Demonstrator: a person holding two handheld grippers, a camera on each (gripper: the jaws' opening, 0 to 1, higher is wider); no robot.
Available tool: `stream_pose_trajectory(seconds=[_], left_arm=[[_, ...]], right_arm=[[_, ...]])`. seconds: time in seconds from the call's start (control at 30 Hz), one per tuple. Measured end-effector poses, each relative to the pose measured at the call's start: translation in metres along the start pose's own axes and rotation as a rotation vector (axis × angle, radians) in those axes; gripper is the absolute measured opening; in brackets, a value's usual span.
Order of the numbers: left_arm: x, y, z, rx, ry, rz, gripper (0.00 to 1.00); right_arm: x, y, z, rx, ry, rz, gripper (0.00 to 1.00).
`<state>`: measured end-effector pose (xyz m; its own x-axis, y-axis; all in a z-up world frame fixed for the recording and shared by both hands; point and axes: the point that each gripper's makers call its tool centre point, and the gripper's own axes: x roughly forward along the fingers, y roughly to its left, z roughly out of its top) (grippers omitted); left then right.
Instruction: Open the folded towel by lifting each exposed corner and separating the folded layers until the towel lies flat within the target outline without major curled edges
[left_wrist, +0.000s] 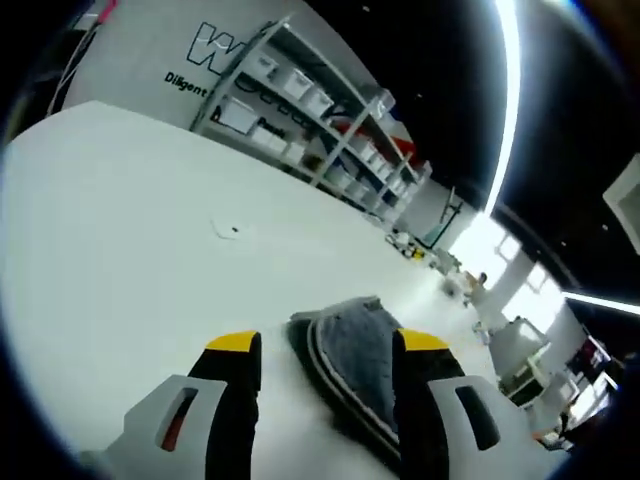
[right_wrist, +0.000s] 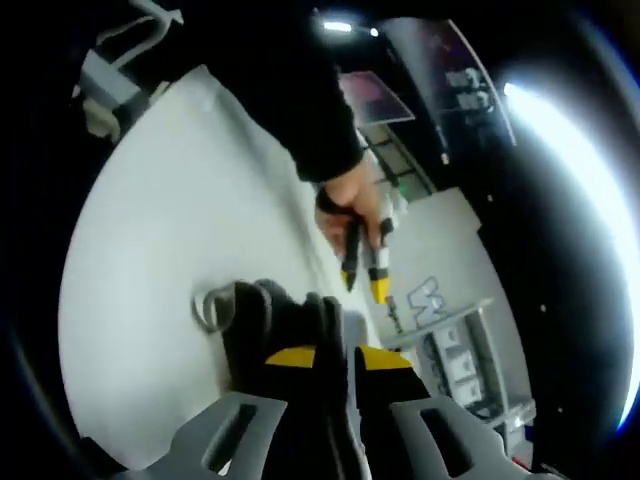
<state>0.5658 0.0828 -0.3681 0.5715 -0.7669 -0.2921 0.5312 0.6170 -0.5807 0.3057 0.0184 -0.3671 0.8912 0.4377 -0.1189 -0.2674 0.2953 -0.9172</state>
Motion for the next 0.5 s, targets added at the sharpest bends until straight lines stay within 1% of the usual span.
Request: stream_pose_trajectory(seconds=[0.03,0.1,0.17,0.27,0.37,0.43,0.5], left_arm=[[0.001,0.002,-0.001,-0.006,0.004,0.002,0.45],[0.005,0.004,-0.002,-0.022,0.007,0.004,0.44],[0.008,0.002,-0.005,-0.02,0.027,-0.005,0.44],[0.014,-0.001,-0.01,-0.013,0.059,-0.02,0.44],[0.018,0.0,-0.012,-0.014,0.063,-0.018,0.39],[0.021,0.002,-0.011,-0.021,0.058,-0.016,0.34],[0.024,-0.001,-0.013,-0.03,0.065,-0.031,0.32]], right_arm=[[0.001,0.002,-0.001,0.004,0.006,0.001,0.09],[0.002,0.005,-0.003,0.016,0.017,0.002,0.07],[0.001,0.006,-0.003,0.035,0.025,0.0,0.06],[-0.001,0.006,0.0,0.025,0.029,-0.01,0.06],[-0.003,0.008,-0.001,0.047,0.042,-0.006,0.06],[-0.003,0.008,-0.003,0.054,0.051,-0.006,0.06],[-0.003,0.007,-0.004,0.064,0.055,-0.01,0.06]])
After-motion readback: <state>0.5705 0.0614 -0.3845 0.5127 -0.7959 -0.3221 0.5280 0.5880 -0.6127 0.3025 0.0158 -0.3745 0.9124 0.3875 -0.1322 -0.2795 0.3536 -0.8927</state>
